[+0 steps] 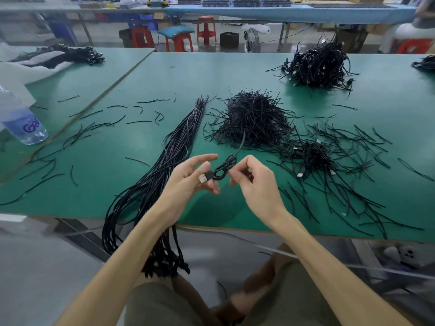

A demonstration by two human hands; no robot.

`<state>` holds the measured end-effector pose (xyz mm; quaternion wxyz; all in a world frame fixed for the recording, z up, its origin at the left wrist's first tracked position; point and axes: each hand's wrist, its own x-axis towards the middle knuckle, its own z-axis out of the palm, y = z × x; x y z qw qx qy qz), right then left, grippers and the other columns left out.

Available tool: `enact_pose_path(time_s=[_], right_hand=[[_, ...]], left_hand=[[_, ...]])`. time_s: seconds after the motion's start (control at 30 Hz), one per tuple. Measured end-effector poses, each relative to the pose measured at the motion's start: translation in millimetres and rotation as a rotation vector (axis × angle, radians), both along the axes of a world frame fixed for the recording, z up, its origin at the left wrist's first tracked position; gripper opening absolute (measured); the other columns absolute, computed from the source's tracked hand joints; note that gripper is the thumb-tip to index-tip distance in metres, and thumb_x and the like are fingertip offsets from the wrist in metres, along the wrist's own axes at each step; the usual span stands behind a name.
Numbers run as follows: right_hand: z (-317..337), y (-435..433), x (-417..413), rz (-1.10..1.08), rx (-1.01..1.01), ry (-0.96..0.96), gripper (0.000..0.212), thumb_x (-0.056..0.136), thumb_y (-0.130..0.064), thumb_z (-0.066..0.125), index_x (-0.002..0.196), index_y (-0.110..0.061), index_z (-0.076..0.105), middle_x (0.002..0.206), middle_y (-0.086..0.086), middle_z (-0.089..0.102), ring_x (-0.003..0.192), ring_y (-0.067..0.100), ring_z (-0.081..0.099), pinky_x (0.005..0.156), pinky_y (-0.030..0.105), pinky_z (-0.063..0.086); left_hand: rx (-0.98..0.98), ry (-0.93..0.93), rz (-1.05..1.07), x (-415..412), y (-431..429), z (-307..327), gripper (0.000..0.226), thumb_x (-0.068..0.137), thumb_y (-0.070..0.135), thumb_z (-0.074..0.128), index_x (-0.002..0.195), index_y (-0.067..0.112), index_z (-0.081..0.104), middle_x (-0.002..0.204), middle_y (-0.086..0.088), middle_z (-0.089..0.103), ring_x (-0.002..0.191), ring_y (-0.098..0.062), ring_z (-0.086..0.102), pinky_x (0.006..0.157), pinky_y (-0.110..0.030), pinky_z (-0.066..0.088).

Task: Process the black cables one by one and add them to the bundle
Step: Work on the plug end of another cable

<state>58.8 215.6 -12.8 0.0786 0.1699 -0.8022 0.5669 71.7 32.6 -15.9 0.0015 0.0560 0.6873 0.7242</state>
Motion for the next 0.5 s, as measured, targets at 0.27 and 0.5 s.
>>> enact_pose_path(time_s=[0.27,0.5], right_hand=[[-6.7,-2.2,2.5,-0.001,-0.020,-0.001,0.018,0.098,-0.002,0.062,0.082,-0.009,0.056,0.071,-0.002,0.067,0.067,0.013,0.060,0.064,0.019,0.045],[-8.2,-1.4,5.5,-0.010,-0.064,0.009,0.033,0.093,0.009,0.058,0.076,-0.019,0.051,0.070,-0.008,0.068,0.068,0.010,0.062,0.066,0.019,0.047]], left_hand=[[-0.280,0.243,-0.155,8.0,-6.3,30.2,0.040,0.104,0.012,0.053,0.143,0.015,0.056,0.089,-0.014,0.051,0.079,-0.015,0.051,0.069,-0.032,0.045],[-0.798,0.428,-0.077,6.6,15.8,35.6,0.047,0.099,0.046,0.048,0.138,0.023,0.061,0.126,0.009,0.059,0.117,-0.004,0.048,0.095,-0.028,0.038]])
